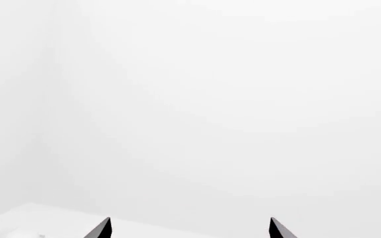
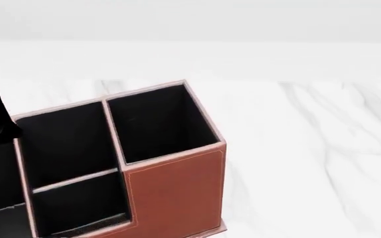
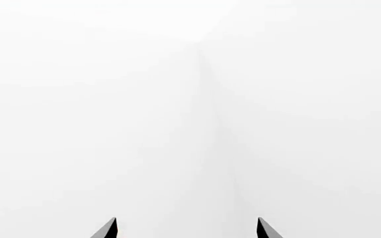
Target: Pick up the book and place it in the front compartment of the caddy.
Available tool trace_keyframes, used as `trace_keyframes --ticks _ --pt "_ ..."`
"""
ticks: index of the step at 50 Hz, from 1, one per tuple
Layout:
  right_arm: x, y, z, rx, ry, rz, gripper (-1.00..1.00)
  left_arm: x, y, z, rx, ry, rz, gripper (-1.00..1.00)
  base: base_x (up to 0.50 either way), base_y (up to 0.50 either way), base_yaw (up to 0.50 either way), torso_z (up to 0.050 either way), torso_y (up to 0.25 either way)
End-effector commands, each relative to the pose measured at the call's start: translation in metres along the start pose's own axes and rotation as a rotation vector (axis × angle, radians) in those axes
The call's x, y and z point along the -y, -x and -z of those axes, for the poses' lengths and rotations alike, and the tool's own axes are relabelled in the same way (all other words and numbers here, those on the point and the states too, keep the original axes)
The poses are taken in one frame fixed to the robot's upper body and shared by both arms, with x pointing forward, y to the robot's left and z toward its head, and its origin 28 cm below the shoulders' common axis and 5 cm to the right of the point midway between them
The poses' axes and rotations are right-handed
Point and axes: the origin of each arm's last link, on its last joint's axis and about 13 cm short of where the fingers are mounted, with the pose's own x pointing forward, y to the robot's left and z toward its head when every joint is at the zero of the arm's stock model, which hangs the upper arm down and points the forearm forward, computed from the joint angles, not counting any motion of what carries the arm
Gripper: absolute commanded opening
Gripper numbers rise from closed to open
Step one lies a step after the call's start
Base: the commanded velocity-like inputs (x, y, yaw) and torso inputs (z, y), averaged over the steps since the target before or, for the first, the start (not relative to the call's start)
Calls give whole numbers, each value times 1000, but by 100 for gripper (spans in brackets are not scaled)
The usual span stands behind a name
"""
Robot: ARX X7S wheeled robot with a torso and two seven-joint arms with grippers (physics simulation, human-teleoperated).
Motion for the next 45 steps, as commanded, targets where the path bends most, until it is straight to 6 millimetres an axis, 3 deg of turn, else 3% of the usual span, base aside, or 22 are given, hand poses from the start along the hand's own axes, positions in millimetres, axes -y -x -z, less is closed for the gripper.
trace_keyframes --ticks 1,5,21,30,36,41,45 --pt "1 2 -3 42 41 19 100 0 0 -1 3 0 0 100 0 0 0 0 12" --pt "2 2 -4 57 51 15 100 0 0 -1 5 -1 0 100 0 61 0 0 0" --pt "1 1 -3 39 69 15 100 -1 -1 -1 7 -2 -5 100 0 500 0 0 0" --pt "1 1 -2 31 64 12 100 1 1 0 49 -13 22 100 0 0 0 0 0" --pt "2 4 -3 20 72 6 100 3 0 -4 123 75 129 100 0 0 0 0 0" --pt "4 6 -4 19 76 8 100 7 -8 -8 114 -96 291 100 0 0 0 0 0" --pt "4 8 -5 19 77 5 100 8 -10 -17 61 -104 441 100 0 0 0 0 0"
